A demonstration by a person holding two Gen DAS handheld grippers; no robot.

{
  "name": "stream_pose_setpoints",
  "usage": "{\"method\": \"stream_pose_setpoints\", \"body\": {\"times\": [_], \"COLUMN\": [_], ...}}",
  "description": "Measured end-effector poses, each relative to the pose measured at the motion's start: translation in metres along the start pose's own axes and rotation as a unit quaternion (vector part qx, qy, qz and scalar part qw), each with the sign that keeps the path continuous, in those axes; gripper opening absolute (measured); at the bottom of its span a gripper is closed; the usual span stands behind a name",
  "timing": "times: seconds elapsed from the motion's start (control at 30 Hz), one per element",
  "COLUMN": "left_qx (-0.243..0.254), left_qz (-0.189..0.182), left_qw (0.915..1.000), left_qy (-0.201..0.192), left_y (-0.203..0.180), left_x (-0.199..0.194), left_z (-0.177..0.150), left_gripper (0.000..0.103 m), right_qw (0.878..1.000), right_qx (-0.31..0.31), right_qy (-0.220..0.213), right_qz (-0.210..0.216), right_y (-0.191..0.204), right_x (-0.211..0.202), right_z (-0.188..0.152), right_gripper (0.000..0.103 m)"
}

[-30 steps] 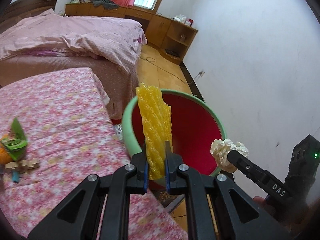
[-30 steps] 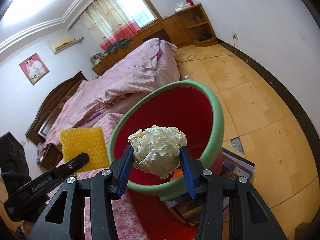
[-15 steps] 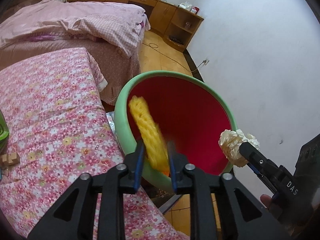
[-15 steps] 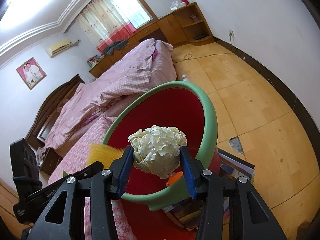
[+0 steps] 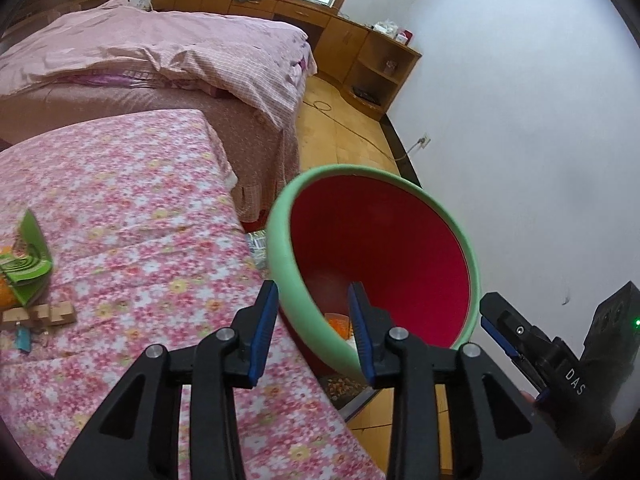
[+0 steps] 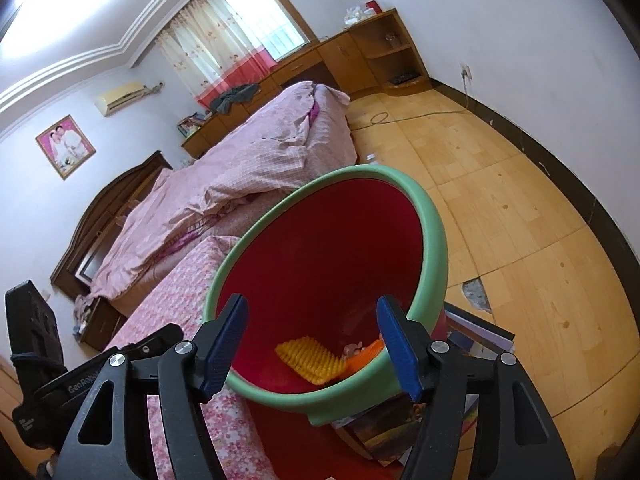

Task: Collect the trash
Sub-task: 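Move both open tools back over the items on the bed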

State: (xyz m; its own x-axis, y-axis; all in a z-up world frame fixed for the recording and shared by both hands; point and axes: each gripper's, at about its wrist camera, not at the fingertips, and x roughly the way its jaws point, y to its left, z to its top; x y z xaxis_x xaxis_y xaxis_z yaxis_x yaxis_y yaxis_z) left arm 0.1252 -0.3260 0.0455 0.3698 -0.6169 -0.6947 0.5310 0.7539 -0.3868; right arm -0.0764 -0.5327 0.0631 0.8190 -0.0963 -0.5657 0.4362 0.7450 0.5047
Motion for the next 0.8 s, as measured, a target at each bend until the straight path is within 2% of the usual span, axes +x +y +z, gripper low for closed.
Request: {"method": "stream_pose_setpoints", "body": {"times": [0.23, 0.5, 0.8], "left_qx": [-0.022, -0.07, -0.105], "left_qz": [0.028, 0.071, 0.115], "left_qw": [0.9991, 0.994, 0.9863], "left_qy": [-0.021, -0.045, -0.055], "left_y": [0.029, 0.082, 0.135], "left_x": [-0.031, -0.068, -0.078], "left_z": [-0.007, -0.019, -0.033], "left_gripper": [0.035, 0.035, 0.035], "right_qw": [1.0, 1.0, 0.998], "right_qx": [-0.003, -0.018, -0.042], "right_qy": [0.002, 0.009, 0.028], "right_qz": [0.01, 0.019, 0.034], "right_y": [0.011, 0.033, 0.06], "right_x": [-0.007, -0.012, -0.01], "right_z": [-0.007, -0.015, -0.029], "right_gripper": [0.068, 0.069, 0.069]}}
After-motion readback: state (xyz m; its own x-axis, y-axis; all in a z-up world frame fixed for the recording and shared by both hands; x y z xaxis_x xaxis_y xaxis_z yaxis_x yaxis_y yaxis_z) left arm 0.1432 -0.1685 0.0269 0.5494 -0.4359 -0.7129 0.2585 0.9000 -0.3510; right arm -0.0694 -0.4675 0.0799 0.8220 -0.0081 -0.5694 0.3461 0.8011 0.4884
